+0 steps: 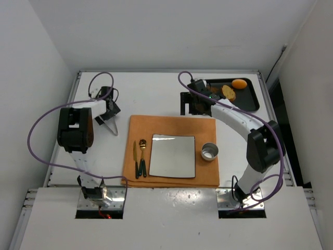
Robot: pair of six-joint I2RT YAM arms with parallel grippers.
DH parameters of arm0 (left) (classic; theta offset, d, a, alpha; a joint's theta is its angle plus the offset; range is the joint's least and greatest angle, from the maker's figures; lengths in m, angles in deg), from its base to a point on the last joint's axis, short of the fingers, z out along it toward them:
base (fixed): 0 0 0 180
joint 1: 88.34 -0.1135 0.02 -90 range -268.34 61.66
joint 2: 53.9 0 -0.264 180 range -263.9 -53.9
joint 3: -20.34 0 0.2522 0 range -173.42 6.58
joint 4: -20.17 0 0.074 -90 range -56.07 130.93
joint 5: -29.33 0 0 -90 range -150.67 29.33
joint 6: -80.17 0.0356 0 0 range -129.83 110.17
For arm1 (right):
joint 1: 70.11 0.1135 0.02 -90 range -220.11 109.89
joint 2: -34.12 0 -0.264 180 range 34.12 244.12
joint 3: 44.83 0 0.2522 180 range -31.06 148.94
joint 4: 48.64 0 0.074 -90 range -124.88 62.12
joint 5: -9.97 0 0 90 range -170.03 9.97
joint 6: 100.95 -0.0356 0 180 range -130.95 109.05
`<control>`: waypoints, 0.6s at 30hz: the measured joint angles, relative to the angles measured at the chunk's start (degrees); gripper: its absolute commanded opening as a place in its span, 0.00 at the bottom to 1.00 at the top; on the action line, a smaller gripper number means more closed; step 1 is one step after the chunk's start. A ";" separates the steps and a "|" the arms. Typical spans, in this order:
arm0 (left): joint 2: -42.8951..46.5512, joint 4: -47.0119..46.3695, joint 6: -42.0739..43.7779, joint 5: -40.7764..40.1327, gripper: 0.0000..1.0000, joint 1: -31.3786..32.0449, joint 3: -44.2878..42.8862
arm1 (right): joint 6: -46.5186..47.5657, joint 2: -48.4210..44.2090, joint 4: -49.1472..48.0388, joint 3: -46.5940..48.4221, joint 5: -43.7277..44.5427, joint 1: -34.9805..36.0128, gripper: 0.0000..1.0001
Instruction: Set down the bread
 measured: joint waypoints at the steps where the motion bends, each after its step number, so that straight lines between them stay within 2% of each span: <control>1: 0.04 -0.28 0.44 0.13 0.81 -0.02 0.02 | 0.00 0.00 0.00 0.00 -0.02 0.00 1.00; 4: 0.76 -0.96 3.17 0.92 0.65 -0.20 0.24 | 0.00 0.00 0.04 0.00 0.00 -0.13 1.00; 6: 2.47 -1.16 5.38 1.79 0.61 -0.35 0.24 | 0.00 0.00 0.20 0.00 0.11 -0.15 1.00; 14: 10.95 -1.86 16.24 9.53 0.59 -0.37 -4.04 | -0.09 -0.09 3.30 2.38 3.63 -0.42 1.00; 18: 12.41 -0.90 21.51 13.60 0.57 2.10 -8.50 | -1.81 -0.87 6.71 6.58 6.62 -1.92 1.00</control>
